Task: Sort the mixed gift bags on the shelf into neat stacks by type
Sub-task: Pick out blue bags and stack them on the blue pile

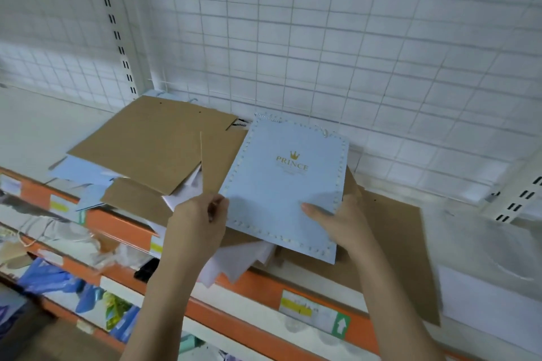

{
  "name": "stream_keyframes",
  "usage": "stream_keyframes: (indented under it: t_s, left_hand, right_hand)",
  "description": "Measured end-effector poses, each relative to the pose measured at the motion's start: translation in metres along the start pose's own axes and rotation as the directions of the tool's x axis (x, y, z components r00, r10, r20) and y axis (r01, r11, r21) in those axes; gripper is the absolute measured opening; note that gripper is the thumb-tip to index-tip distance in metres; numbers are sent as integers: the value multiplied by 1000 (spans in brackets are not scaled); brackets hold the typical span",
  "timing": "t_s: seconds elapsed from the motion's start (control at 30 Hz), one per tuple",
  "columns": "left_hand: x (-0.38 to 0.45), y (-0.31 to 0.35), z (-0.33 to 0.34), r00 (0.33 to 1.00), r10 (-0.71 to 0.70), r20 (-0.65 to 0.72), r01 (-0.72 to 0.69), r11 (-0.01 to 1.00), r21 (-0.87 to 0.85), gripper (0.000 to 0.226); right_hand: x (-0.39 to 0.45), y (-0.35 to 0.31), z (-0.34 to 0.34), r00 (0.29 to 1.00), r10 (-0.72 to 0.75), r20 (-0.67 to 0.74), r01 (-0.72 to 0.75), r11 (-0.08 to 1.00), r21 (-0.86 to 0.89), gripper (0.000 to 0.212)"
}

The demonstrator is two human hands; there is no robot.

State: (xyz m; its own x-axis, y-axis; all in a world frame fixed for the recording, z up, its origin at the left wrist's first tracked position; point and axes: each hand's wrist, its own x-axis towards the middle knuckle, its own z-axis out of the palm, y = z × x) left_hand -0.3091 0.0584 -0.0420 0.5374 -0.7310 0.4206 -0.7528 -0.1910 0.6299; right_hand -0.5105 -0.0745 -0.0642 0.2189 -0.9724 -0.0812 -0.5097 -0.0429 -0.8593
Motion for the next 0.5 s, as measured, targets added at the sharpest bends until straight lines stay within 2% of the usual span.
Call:
stream_keyframes:
  t_s: [0.13,0.3,0.37,0.43,0.5]
  left_hand:
    - [16,-9,0,997,56,52,-57,998,14,16]
    - [55,6,1,994,106,-8,-106,994,-1,20]
    - [80,14,7,980,199,3,-199,980,28,31]
    - [104,23,15,960,251,120,-267,953,141,45]
    - [121,31,21,944,165,287,-228,953,201,66]
  right_hand:
    - [-14,9,-7,996,39,-76,-28,989,148,80]
    - [-41,32,-22,971,87,-221,-19,956,292,82]
    - [-54,38,-25,959,102,-266,-15,951,310,77]
    - [-66,42,-25,941,96,-325,13,948,318,54]
    - [-74,44,-24,926,91,-367,30,950,311,37]
